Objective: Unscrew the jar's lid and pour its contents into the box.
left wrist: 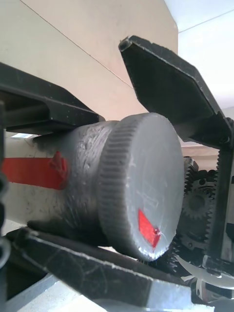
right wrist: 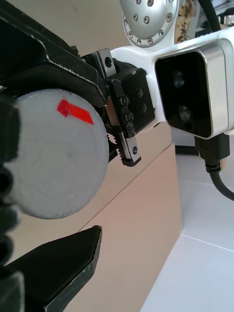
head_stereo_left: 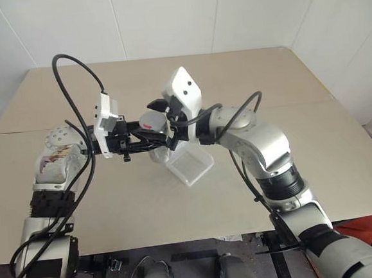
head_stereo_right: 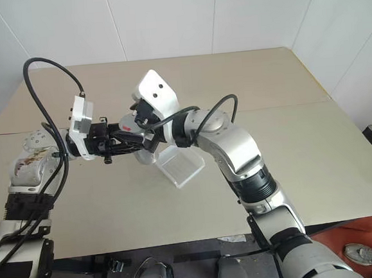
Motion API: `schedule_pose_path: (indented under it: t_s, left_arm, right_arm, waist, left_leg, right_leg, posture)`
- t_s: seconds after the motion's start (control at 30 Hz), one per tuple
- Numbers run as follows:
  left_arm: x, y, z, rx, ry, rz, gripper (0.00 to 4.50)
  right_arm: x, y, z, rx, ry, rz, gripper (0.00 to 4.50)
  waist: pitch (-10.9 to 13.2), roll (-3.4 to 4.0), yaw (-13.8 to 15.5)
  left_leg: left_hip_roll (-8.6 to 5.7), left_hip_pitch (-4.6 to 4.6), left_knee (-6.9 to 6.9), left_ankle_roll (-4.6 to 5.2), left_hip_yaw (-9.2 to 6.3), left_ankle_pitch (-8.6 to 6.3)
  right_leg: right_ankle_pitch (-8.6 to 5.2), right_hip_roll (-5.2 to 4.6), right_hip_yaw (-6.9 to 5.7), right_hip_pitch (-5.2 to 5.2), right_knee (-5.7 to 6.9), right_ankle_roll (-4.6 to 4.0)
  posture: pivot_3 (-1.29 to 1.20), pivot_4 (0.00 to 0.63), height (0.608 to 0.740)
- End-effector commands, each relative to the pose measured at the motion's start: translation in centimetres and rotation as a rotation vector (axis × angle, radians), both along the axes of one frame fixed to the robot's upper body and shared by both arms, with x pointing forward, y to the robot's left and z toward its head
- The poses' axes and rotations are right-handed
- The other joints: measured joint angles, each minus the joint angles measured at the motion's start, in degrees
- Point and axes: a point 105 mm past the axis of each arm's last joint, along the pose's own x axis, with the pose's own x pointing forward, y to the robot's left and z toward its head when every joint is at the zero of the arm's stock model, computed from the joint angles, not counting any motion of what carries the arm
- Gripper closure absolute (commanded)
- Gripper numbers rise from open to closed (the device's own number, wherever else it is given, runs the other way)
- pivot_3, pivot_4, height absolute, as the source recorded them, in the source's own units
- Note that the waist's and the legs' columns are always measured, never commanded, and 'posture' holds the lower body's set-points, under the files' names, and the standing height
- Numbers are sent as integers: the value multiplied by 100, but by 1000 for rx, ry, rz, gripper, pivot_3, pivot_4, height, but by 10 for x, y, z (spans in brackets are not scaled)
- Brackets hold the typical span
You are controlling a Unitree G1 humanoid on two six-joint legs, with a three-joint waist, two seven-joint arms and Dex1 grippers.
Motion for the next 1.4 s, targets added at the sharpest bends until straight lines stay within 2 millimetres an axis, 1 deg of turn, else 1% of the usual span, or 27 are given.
schedule_pose_path:
  t_s: [0.03, 0.27, 0.47, 0.57, 0.63, 0.73, 0.83, 0.93, 1.03, 1.23, 1.3, 1.4]
  left_arm:
    - [-9, 12, 13, -4, -41, -10, 2511]
    - [-15, 25, 13, 12, -22, -20, 2511]
    - [-20, 32, 11, 34, -8, -25, 2511]
    - [-19, 35, 12, 37, -12, -8, 2511]
    - [-17, 34, 14, 27, -14, -6, 2511]
    - [-13, 28, 15, 10, -17, -13, 2511]
    - [-11, 22, 14, 2, -17, -32, 2511]
    - [-10, 18, 15, -4, -18, -49, 2511]
    - [-8, 15, 18, -5, -27, -60, 2511]
    - [-9, 14, 18, 1, -33, -76, 2511]
    - [-10, 15, 18, 3, -34, -77, 2511]
    - [-11, 15, 18, 8, -35, -77, 2511]
  right_arm:
    - [12, -30, 18, 30, -73, -81, 40]
    - [16, -60, 15, 0, -66, -89, 40]
    - [18, -76, 16, -4, -66, -94, 40]
    - [13, -81, 16, -23, -80, -70, 40]
    - [2, -77, 20, -16, -88, -1, 40]
    - [-17, -63, 27, 8, -101, 114, 40]
    - [-23, -44, 29, 10, -112, 146, 40]
    - [-27, -31, 29, 16, -118, 172, 40]
    - [-22, -15, 30, 21, -115, 165, 40]
    - [-16, 4, 32, 37, -106, 169, 40]
    - [-15, 8, 32, 42, -101, 170, 40]
    - [-7, 12, 32, 44, -92, 150, 40]
  waist:
    - [0, 0, -1]
    - [0, 0, -3]
    - [0, 0, 31]
    - [0, 0, 8]
    - [0, 0, 15]
    - [0, 0, 7]
    - [0, 0, 11]
    - [0, 0, 16]
    - [0, 0, 10]
    - [0, 0, 15]
    - [0, 0, 14]
    - [0, 0, 2]
  left_leg:
    - [0, 0, 0, 0, 0, 0]
    - [0, 1, 0, 0, 0, 0]
    - [0, 2, 0, 0, 1, 0]
    - [0, 1, 0, 0, 1, 0]
    - [0, 1, 0, 0, 1, 0]
    - [0, 1, 0, 0, 1, 0]
    - [1, 3, 0, 0, 1, 0]
    - [0, 3, 0, 0, 1, 0]
    - [0, 1, 0, 0, 1, 0]
    - [0, 1, 0, 0, 1, 0]
    - [0, 0, 0, 0, 1, 0]
    - [1, 0, 0, 0, 0, 0]
  right_leg:
    - [0, 0, 0, 0, 0, 0]
    - [0, 0, 0, 0, -3, 0]
    - [-1, 0, -1, 1, -10, 0]
    - [-1, 1, 1, 0, -9, 0]
    - [-1, 0, 0, 0, -9, 0]
    - [-1, 1, 1, 0, -9, 0]
    - [-1, 1, 1, 0, -7, 0]
    - [-1, 1, 0, 1, -5, 0]
    - [0, 1, 0, 0, -2, 0]
    - [0, 0, -1, 1, 0, 0]
    - [0, 1, -1, 0, 0, -1]
    - [0, 1, -1, -1, 0, 0]
  posture:
    - [0, 150, 740]
    - [0, 150, 740]
    - [0, 150, 740]
    - [0, 150, 740]
    - [0, 150, 740]
    - [0, 150, 740]
    - [0, 150, 740]
    - [0, 150, 740]
    - [0, 150, 740]
    - [0, 150, 740]
    - [0, 150, 740]
    - [0, 150, 740]
